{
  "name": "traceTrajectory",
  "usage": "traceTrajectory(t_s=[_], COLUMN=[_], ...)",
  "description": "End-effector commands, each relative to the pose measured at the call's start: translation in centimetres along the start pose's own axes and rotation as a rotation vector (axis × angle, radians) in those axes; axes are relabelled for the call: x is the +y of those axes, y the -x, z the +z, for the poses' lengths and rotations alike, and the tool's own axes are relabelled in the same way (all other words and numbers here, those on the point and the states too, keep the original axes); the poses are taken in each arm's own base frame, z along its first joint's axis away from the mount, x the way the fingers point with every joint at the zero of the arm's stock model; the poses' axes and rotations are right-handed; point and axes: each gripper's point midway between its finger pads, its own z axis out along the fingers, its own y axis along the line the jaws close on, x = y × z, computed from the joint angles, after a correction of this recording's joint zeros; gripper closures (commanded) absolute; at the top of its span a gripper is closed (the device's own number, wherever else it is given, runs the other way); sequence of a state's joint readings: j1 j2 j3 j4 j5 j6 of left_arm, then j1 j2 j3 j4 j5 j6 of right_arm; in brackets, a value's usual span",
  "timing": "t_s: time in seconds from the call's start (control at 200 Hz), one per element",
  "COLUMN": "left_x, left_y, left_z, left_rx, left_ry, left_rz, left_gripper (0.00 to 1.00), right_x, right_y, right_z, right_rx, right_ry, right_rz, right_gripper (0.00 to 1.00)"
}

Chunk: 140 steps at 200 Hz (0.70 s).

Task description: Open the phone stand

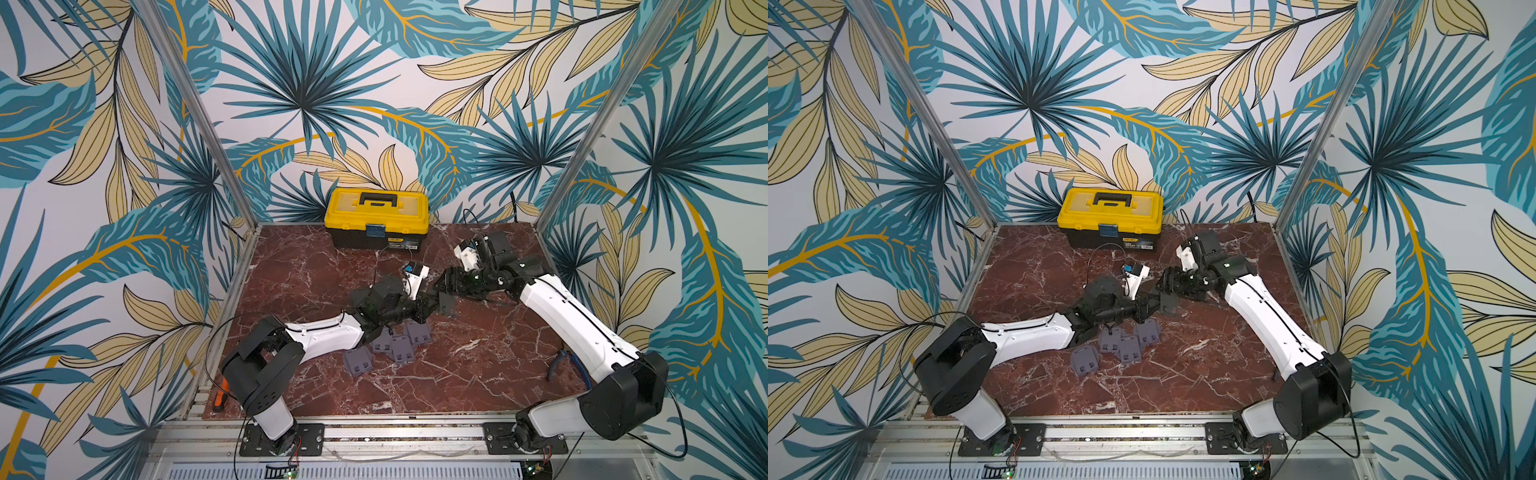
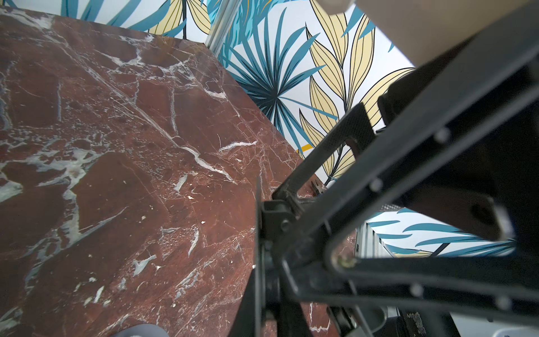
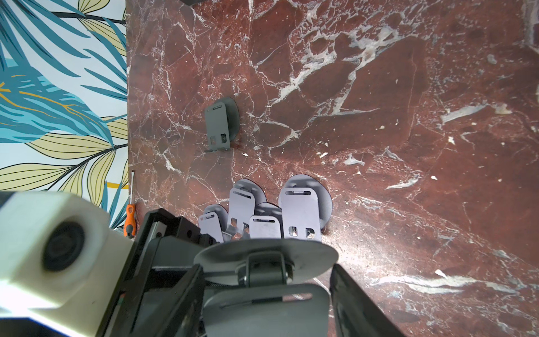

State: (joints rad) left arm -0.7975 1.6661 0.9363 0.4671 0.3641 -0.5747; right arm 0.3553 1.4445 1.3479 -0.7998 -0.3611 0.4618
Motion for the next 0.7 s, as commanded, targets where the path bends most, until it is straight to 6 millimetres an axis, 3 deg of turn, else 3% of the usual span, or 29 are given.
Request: traceTrajectory(t_s=[0.0, 0.265, 0.696], left_x=[-2.3, -1.3, 5.2], left_y=[2.9, 2.7, 2.0], left_z=[-0.3, -0.2, -0.5], left_rx=[-0.072, -0.07, -0.089], left_ry=[-0.064, -0.042, 0.106], left_rz=[0.036, -0.014, -0.248], left_gripper=[1.0, 1.0, 1.0], right_x=[-0.1, -0.4, -0.6], right_y=[-0.6, -0.2, 1.1], right_z=[1.1, 0.5, -2.7], right_rx=[0.03, -0.007, -0.185], right_ry=[0.011, -0.012, -0.042], right_rz=[-0.001, -0.011, -0.014], right_gripper=[0.39, 0.58, 0.67])
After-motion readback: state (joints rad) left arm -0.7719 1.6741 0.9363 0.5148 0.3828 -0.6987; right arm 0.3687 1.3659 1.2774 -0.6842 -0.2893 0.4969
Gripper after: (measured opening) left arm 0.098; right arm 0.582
